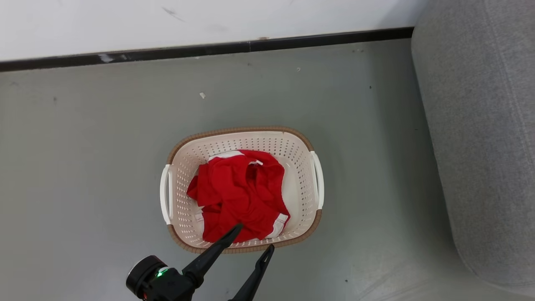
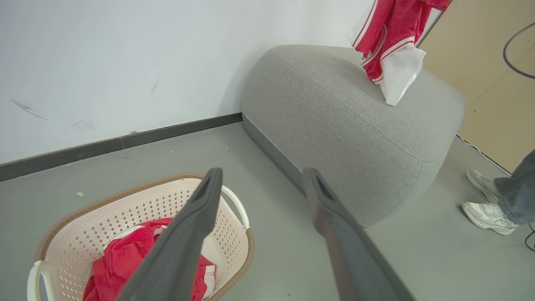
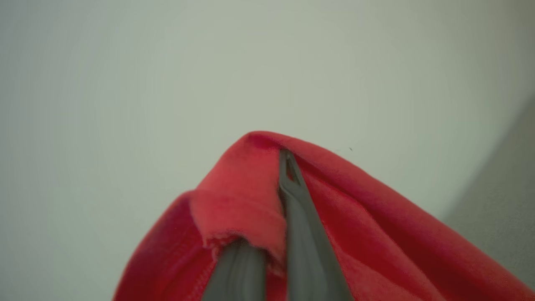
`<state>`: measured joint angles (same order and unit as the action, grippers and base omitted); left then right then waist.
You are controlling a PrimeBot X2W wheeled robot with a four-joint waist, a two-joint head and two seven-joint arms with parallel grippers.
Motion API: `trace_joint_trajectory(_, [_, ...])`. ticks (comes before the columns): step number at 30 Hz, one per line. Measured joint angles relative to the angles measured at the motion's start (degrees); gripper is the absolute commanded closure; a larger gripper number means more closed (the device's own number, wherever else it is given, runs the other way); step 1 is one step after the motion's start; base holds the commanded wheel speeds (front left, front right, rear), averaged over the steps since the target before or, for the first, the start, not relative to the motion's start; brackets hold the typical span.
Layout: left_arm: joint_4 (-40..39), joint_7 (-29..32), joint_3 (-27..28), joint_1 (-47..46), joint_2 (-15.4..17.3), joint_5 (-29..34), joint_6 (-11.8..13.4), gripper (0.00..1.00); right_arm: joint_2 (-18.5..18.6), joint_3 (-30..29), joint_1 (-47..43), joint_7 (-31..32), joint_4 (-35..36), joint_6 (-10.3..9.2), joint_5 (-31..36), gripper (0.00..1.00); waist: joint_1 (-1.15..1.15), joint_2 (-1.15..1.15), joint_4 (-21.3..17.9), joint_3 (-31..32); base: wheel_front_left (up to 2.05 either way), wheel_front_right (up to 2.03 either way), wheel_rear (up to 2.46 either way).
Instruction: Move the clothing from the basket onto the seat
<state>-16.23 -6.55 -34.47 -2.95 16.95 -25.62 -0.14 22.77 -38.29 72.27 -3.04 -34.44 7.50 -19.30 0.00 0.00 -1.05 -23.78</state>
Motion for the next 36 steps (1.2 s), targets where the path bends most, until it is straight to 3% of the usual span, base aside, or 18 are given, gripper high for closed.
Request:
trace_joint_trajectory(10, [-1.11,0.01,0.8,-0.24,1.03,0.07,-0.01,0.0,6.38,-2.16,9.07,-3.55,4.31,-0.01,6.49,1.0,0.0,0.0,1.2,-3.14,0.0,0.0,0.0])
trace_joint_trajectory(19, [-1.97,1.48,0.99,-1.24,1.92,0.07,-0.03,0.0,4.93,-3.92,5.25,-3.26,0.27,0.0,11.45,1.0,0.0,0.0,1.09,-6.63,0.0,0.0,0.0])
trace_joint_trajectory(36, [-3.48,1.94,2.63,-4.74,2.54,1.23,-0.01,0.0,0.96,-13.21,0.13,-1.07,-8.33,0.0,15.9,1.0,0.0,0.0,-0.56,-13.07,0.0,0.0,0.0])
